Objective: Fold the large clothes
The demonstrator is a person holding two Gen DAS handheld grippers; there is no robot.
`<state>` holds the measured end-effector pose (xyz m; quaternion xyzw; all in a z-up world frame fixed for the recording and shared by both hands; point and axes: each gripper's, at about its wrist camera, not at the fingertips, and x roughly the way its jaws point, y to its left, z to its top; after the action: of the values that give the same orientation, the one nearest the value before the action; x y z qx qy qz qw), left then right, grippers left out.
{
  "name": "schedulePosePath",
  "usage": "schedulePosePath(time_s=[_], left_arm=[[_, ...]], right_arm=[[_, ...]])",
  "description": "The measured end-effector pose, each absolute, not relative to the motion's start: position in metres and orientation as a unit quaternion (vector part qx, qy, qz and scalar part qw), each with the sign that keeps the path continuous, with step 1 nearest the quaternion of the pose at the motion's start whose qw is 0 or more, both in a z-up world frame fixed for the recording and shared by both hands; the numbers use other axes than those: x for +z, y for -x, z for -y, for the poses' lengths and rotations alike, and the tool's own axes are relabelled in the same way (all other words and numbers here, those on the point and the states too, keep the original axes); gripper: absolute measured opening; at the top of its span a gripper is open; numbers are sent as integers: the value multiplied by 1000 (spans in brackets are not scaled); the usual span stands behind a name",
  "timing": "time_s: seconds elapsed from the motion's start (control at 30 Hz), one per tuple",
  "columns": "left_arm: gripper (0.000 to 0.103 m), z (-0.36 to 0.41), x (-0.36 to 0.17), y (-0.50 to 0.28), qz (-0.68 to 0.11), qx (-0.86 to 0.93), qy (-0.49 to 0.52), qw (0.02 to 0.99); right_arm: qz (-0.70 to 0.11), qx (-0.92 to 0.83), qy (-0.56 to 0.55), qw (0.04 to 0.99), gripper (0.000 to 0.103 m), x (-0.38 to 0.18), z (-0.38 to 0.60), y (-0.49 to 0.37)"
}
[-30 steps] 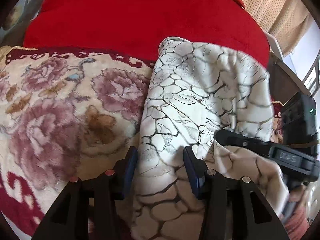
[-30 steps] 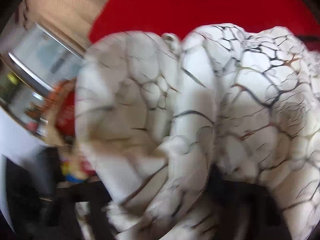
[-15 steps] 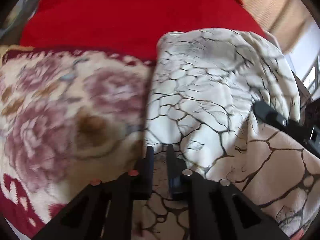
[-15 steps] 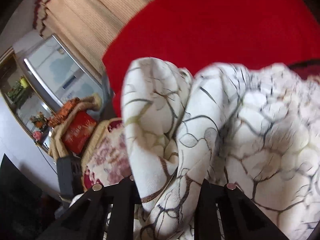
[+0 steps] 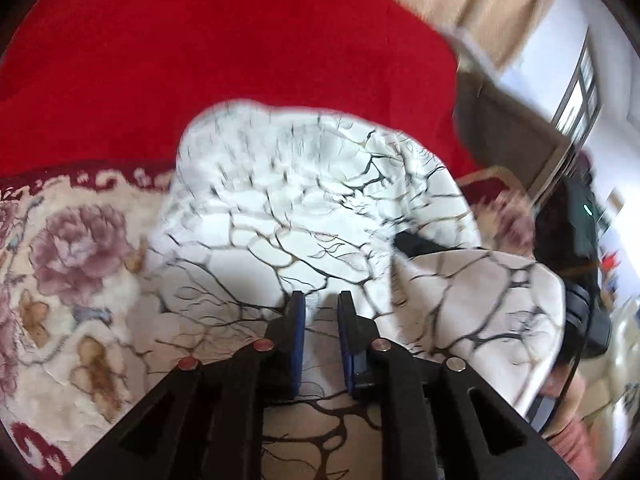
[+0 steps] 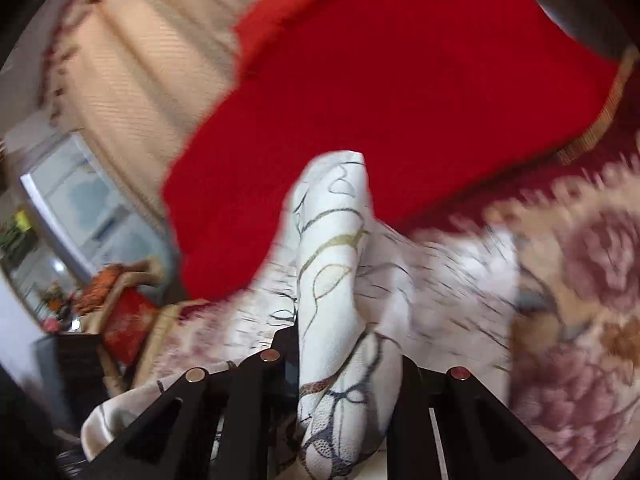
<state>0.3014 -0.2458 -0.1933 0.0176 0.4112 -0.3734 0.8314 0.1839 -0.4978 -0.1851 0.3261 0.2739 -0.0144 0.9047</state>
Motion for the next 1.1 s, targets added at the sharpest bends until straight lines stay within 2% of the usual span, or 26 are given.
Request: schedulePosePath(time_s=[0.1, 0.2, 0.3, 0.37, 0.53, 0.6, 0.7, 0.77, 0.93, 1.1], left_arm=[[16, 247, -201, -300, -416, -381, -35, 825], [19, 224, -185, -299, -409, -424, -30, 807], [40, 189, -167, -293, -367, -415, -38, 831], [46, 172, -163, -296, -339, -389, -56, 855], [47, 178, -203, -304, -345, -335, -114, 869], [47, 195, -209, -296, -328, -317, -156, 876], [47, 195, -211, -298, -338, -313, -143, 876], [47, 198, -213, -299, -334, -311, -149, 877], [47, 199, -215, -300, -333, -310, -142, 879], [47, 199, -213, -294, -331, -307, -134, 882]], right_arm=[[-348, -13, -364, 864, 16, -238, 516, -198], [-347, 7, -366, 863, 16, -245, 525, -192], [-346, 20, -380, 858, 17, -251, 537, -180], [-344, 24, -392, 853, 18, -255, 535, -181], [-339, 31, -399, 852, 20, -262, 534, -176], [-338, 35, -409, 847, 24, -265, 531, -179], [-346, 30, -413, 842, 35, -254, 532, -171], [-357, 6, -394, 847, 65, -238, 531, -159], [-306, -79, -292, 903, 66, -175, 512, -107], [-272, -6, -230, 934, 63, -133, 462, -97]])
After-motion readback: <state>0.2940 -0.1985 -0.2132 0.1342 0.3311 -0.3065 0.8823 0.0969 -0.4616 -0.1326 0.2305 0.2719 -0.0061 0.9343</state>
